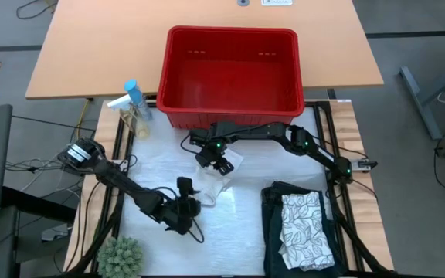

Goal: Fold Laundry from Bin
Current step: Fold the white boxer from the red laundry bin

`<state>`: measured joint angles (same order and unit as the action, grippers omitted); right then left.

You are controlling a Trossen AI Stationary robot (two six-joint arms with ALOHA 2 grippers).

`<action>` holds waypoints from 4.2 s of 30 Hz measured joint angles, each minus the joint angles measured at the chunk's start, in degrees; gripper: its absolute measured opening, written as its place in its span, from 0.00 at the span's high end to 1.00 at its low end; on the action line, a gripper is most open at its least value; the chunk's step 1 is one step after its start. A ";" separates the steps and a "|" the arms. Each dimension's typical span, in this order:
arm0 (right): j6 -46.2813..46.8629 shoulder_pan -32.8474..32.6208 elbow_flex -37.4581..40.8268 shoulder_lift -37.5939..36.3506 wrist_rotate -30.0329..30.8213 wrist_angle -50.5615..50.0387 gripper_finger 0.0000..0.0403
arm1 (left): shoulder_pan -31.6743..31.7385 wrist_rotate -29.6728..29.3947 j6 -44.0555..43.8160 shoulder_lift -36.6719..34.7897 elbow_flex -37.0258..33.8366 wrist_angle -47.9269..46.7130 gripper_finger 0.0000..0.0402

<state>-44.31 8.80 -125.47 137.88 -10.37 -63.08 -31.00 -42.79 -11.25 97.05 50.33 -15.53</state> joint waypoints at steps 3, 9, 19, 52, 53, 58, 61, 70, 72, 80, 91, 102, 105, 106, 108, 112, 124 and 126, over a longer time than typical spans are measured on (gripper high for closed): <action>0.44 0.00 0.00 0.00 0.00 -0.12 0.46 | 0.19 -3.85 -4.08 -0.17 2.25 -5.28 0.51; 0.44 -0.02 0.00 0.00 0.00 -0.14 0.46 | 0.74 2.70 -8.78 -0.14 2.82 -5.61 0.51; 1.71 -0.02 -0.02 0.00 -0.02 -1.26 0.46 | 0.76 2.52 -13.02 0.78 2.77 -6.71 0.51; 8.66 7.16 -0.15 -19.02 -12.61 -11.48 0.62 | 2.47 2.34 -18.59 1.42 15.88 -27.06 1.00; 8.77 7.23 -0.15 -18.90 -13.55 -11.90 0.62 | 2.67 1.77 -19.04 1.40 16.85 -29.25 1.00; 8.25 6.96 1.05 -18.69 -18.75 -13.14 0.62 | 3.35 0.23 -28.98 1.36 17.22 -38.66 1.00; 8.34 6.95 2.54 -18.69 -20.51 -13.66 0.62 | 3.45 -0.15 -39.43 1.36 16.24 -44.40 1.00; 8.34 6.69 13.36 -18.58 -21.43 -6.38 0.62 | 2.27 -8.81 -79.02 -0.01 15.58 -62.16 1.00; 8.34 6.58 16.00 -18.58 -21.40 -1.93 0.62 | 2.27 -8.73 -80.81 -0.06 13.99 -61.91 1.00; 9.82 5.05 21.83 -18.58 -15.88 16.71 0.62 | 2.91 -5.13 -88.27 -0.01 5.16 -55.57 1.00; 6.49 2.60 21.86 -18.58 -7.40 17.71 0.62 | 3.21 0.08 -101.07 -2.00 -6.33 -41.92 1.00; 9.21 5.28 21.88 -18.56 -9.78 20.27 0.58 | 4.17 -3.98 -103.46 -15.14 -12.02 -38.18 1.00; 9.03 4.91 21.88 -18.56 -10.45 21.13 0.53 | 4.17 -4.04 -103.34 -18.18 -13.46 -38.21 1.00; 8.73 4.64 21.88 -18.56 -10.56 21.87 0.51 | 4.17 -4.37 -103.29 -18.91 -13.79 -37.98 1.00; 8.50 4.00 21.88 -18.53 -10.67 23.78 0.48 | 4.17 -5.06 -103.23 -19.78 -14.46 -37.79 1.00; 8.94 2.60 21.84 -16.67 -8.98 27.89 0.42 | 4.46 -4.76 -103.86 -20.38 -15.93 -36.93 1.00; 9.90 -0.12 21.88 -10.99 -1.30 29.38 0.41 | 5.66 -4.55 -103.53 -20.36 -16.94 -34.89 1.00; 10.37 -0.24 21.94 -10.97 -1.24 28.37 0.41 | 5.66 -4.59 -103.51 -20.36 -16.94 -34.65 1.00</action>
<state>-33.95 8.56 -103.53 126.91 -11.61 -34.71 -25.34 -47.38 -114.76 76.69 33.39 -50.17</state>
